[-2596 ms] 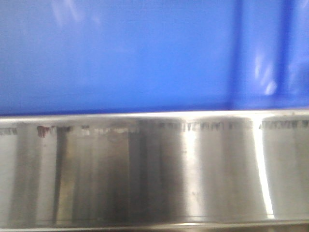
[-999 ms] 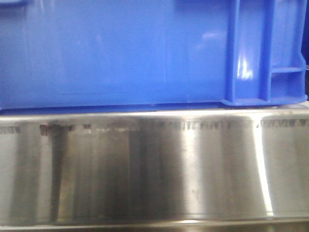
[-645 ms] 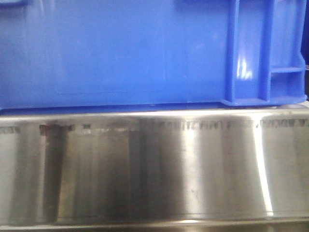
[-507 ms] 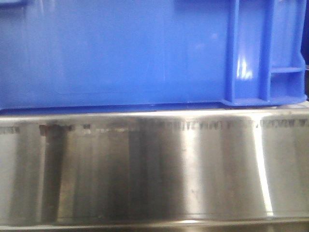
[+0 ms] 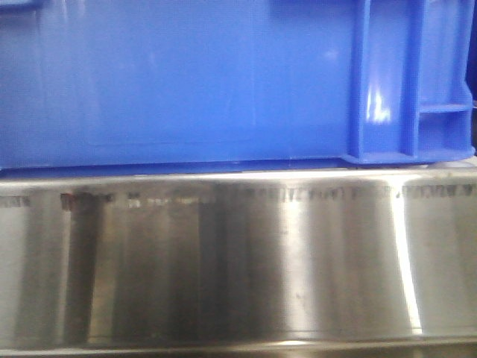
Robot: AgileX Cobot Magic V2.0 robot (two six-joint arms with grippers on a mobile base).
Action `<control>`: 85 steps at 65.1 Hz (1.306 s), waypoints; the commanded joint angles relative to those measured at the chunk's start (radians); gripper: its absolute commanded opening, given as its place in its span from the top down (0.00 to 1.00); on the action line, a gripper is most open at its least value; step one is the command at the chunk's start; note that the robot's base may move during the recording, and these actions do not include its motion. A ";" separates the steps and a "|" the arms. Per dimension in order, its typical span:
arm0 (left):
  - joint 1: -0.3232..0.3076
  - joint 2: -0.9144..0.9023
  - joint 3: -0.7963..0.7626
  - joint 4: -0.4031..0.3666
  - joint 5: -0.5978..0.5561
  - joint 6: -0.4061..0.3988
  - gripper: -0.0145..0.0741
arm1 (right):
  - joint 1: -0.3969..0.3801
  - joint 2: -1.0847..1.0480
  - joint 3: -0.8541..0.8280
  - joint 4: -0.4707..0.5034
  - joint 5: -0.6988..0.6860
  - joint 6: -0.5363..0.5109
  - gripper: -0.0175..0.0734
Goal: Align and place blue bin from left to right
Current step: 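Lift both open grippers up and away from the placed bin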
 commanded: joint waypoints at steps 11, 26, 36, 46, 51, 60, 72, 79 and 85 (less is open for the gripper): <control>-0.007 -0.008 0.001 0.004 -0.023 -0.001 0.96 | 0.003 -0.006 0.002 -0.014 -0.019 -0.007 0.89; -0.007 -0.008 0.001 0.004 -0.023 -0.001 0.96 | 0.003 -0.006 0.002 -0.014 -0.019 -0.007 0.89; -0.007 -0.008 0.001 0.004 -0.023 -0.001 0.96 | 0.003 -0.006 0.002 -0.014 -0.019 -0.007 0.89; -0.007 -0.008 0.001 0.004 -0.023 -0.001 0.96 | 0.003 -0.006 0.002 -0.014 -0.019 -0.007 0.89; -0.007 -0.008 0.001 0.004 -0.023 -0.001 0.96 | 0.003 -0.006 0.002 -0.014 -0.019 -0.007 0.89; -0.007 -0.008 0.001 0.004 -0.023 -0.001 0.96 | 0.003 -0.006 0.002 -0.014 -0.019 -0.007 0.89; -0.007 -0.008 0.001 0.004 -0.023 -0.001 0.96 | 0.003 -0.006 0.002 -0.014 -0.019 -0.007 0.89; -0.007 -0.008 0.001 0.004 -0.023 -0.001 0.96 | 0.003 -0.006 0.002 -0.014 -0.020 -0.007 0.89; -0.007 -0.008 0.001 0.004 -0.023 -0.001 0.96 | 0.003 -0.006 0.002 -0.014 -0.027 -0.007 0.89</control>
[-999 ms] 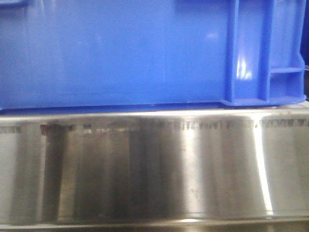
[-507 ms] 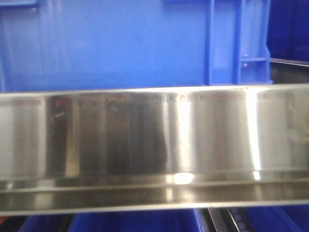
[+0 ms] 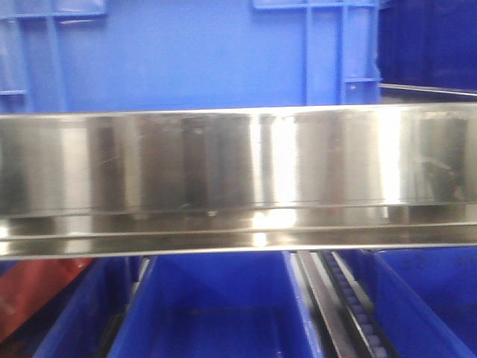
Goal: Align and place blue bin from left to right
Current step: 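Lift both open grippers up and away from the placed bin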
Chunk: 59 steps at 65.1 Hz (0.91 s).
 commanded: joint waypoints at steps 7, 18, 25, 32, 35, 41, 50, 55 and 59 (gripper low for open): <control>-0.007 -0.008 -0.003 0.004 -0.019 -0.001 0.96 | 0.003 -0.006 0.002 -0.014 -0.023 -0.004 0.89; -0.007 -0.008 -0.003 0.004 -0.019 -0.001 0.96 | 0.003 -0.006 0.002 -0.014 -0.023 -0.004 0.89; -0.007 -0.008 -0.003 0.004 -0.019 -0.001 0.96 | 0.003 -0.006 0.002 -0.014 -0.023 -0.004 0.89; -0.007 -0.008 -0.003 0.004 -0.019 -0.001 0.96 | 0.003 -0.006 0.002 -0.014 -0.023 -0.004 0.89; -0.007 -0.008 -0.003 0.004 -0.019 -0.001 0.96 | 0.003 -0.006 0.002 -0.014 -0.023 -0.004 0.89; -0.007 -0.008 -0.003 0.004 -0.019 -0.001 0.96 | 0.003 -0.006 0.002 -0.014 -0.023 -0.004 0.89; -0.007 -0.008 -0.003 0.004 -0.019 -0.001 0.96 | 0.003 -0.006 0.002 -0.014 -0.023 -0.004 0.89; -0.007 -0.008 -0.003 0.004 -0.019 -0.001 0.96 | 0.003 -0.006 0.002 -0.014 -0.023 -0.004 0.89; -0.007 -0.008 -0.003 0.004 -0.019 -0.001 0.96 | 0.003 -0.006 0.002 -0.014 -0.023 -0.004 0.89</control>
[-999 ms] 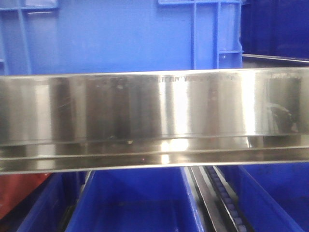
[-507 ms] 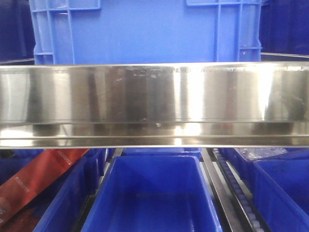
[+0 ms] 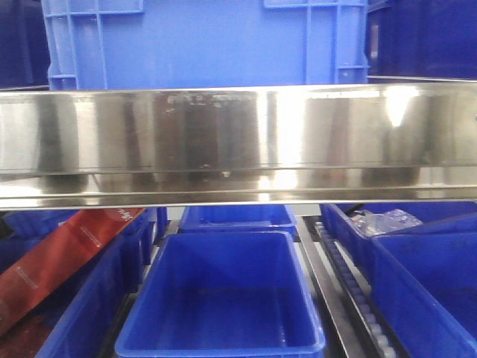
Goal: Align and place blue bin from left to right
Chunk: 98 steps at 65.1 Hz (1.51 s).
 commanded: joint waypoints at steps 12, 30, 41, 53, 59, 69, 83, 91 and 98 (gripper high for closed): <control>-0.007 -0.008 -0.003 0.004 -0.019 -0.001 0.96 | 0.003 -0.006 0.002 -0.014 -0.019 -0.003 0.89; -0.007 -0.008 -0.003 0.004 -0.019 -0.001 0.96 | 0.003 -0.006 0.002 -0.014 -0.019 -0.003 0.89; -0.007 -0.008 -0.003 0.004 -0.019 -0.001 0.96 | 0.003 -0.006 0.002 -0.014 -0.019 -0.003 0.89; -0.007 -0.008 -0.003 0.004 -0.019 -0.001 0.96 | 0.003 -0.006 0.002 -0.014 -0.019 -0.003 0.89; -0.007 -0.008 -0.003 0.004 -0.019 -0.001 0.96 | 0.003 -0.006 0.002 -0.014 -0.019 -0.003 0.89; -0.007 -0.008 -0.003 0.004 -0.019 -0.001 0.96 | 0.003 -0.006 0.002 -0.014 -0.021 -0.003 0.89; -0.007 -0.008 -0.003 0.004 -0.019 -0.001 0.96 | -0.080 -0.008 0.016 0.262 0.001 -0.461 0.89; -0.007 -0.008 -0.003 0.004 -0.019 -0.001 0.96 | -0.251 -0.017 0.089 0.455 -0.136 -0.599 0.89; -0.007 -0.008 -0.003 0.004 -0.019 -0.001 0.96 | -0.391 -0.058 0.198 0.473 -0.282 -0.600 0.89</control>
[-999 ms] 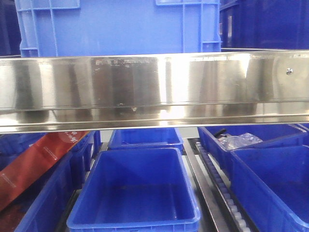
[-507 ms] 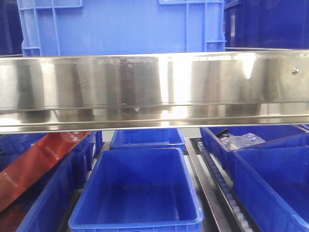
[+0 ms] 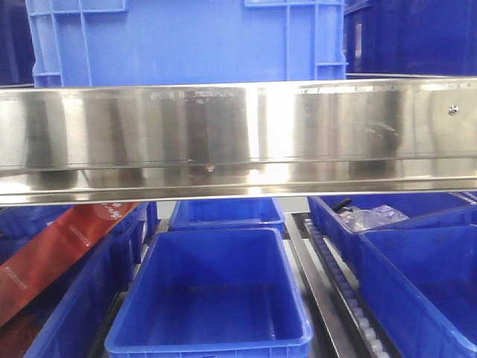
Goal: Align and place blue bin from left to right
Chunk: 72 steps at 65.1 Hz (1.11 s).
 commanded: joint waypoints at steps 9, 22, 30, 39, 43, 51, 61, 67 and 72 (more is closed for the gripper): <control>-0.007 -0.008 -0.003 0.003 -0.019 -0.001 0.96 | -0.235 -0.120 0.198 0.159 -0.110 -0.033 0.89; -0.007 -0.008 -0.003 0.003 -0.019 -0.001 0.96 | -0.354 -0.255 0.406 0.182 -0.100 -0.033 0.89; -0.007 -0.008 -0.003 0.003 -0.019 -0.001 0.96 | -0.358 -0.325 0.507 0.182 -0.005 -0.033 0.89; -0.007 -0.008 -0.003 0.003 -0.019 -0.001 0.96 | -0.358 -0.399 0.593 0.182 0.072 -0.022 0.89; -0.007 -0.008 -0.003 0.003 -0.019 -0.001 0.96 | -0.358 -0.442 0.623 0.182 0.058 -0.022 0.89; -0.007 -0.008 -0.003 0.003 -0.019 -0.001 0.96 | -0.358 -0.527 0.668 0.184 0.057 -0.022 0.89; -0.007 -0.008 -0.003 0.003 -0.019 -0.001 0.96 | -0.330 -0.618 0.708 0.191 0.057 -0.022 0.89; -0.007 -0.008 -0.003 0.003 -0.019 -0.001 0.96 | -0.295 -0.637 0.746 0.199 0.057 -0.022 0.89; -0.007 -0.008 -0.003 0.003 -0.019 -0.001 0.96 | -0.269 -0.637 0.778 0.199 0.050 -0.022 0.89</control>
